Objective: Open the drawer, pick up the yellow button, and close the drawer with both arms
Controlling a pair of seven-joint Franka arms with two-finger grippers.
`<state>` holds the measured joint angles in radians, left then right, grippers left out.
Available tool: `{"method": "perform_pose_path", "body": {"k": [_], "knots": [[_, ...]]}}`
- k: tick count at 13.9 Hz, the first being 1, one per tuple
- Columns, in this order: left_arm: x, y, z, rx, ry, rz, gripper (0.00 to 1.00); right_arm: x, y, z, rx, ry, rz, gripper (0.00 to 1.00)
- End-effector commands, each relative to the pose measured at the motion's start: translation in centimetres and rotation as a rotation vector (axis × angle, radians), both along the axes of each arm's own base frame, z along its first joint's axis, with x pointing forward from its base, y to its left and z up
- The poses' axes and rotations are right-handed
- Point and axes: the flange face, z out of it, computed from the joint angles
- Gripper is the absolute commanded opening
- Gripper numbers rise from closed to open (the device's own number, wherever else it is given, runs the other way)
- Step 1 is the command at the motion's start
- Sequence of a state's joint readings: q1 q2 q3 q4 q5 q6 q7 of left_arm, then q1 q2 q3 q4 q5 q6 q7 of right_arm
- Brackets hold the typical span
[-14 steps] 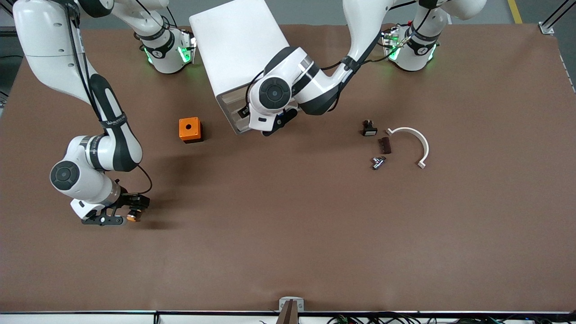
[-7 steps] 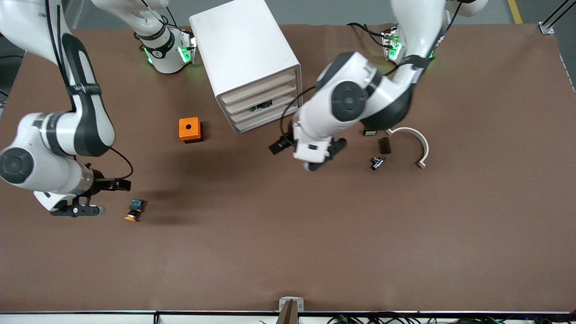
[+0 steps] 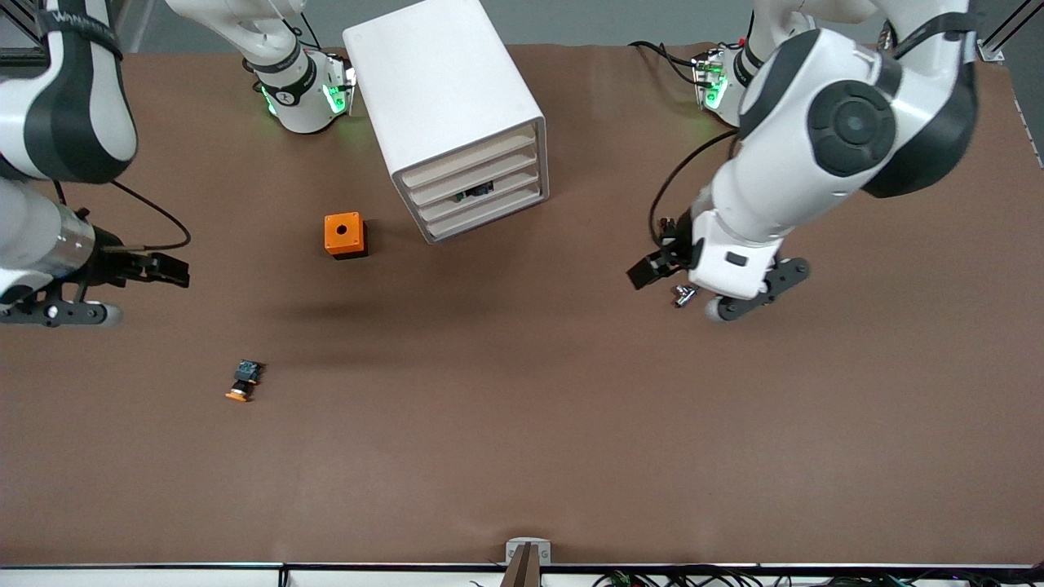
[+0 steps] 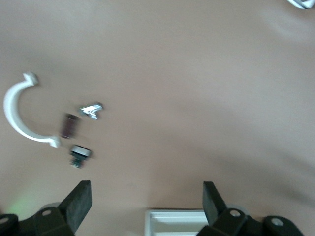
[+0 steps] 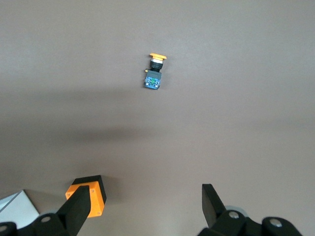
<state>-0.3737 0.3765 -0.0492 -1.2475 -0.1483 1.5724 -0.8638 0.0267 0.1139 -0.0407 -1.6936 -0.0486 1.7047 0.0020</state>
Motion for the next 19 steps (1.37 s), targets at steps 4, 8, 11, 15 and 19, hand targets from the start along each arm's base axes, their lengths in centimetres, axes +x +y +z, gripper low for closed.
{"method": "perform_pose_path", "body": {"k": [4, 8, 11, 15, 19], "knots": [[1.7, 12.1, 0.9, 0.018, 0.024, -0.136, 0.99, -1.6, -0.1, 3.5, -0.010, -0.005, -0.001, 1.00], [0.3, 19.6, 1.9, 0.012, 0.016, -0.268, 0.99, -1.3, -0.8, 5.0, -0.012, -0.034, -0.013, 1.00], [-2.2, 22.6, 2.3, 0.004, -0.026, -0.343, 0.99, -1.2, -0.6, 9.1, -0.022, -0.067, -0.011, 1.00], [-6.9, 24.6, 0.0, 0.017, -0.129, -0.375, 0.99, -2.2, -0.8, 13.4, -0.017, -0.069, -0.027, 1.00], [-7.4, 25.8, 0.8, 0.026, -0.179, -0.367, 0.99, -4.1, -0.2, 12.7, 0.017, 0.073, -0.038, 1.00]]}}
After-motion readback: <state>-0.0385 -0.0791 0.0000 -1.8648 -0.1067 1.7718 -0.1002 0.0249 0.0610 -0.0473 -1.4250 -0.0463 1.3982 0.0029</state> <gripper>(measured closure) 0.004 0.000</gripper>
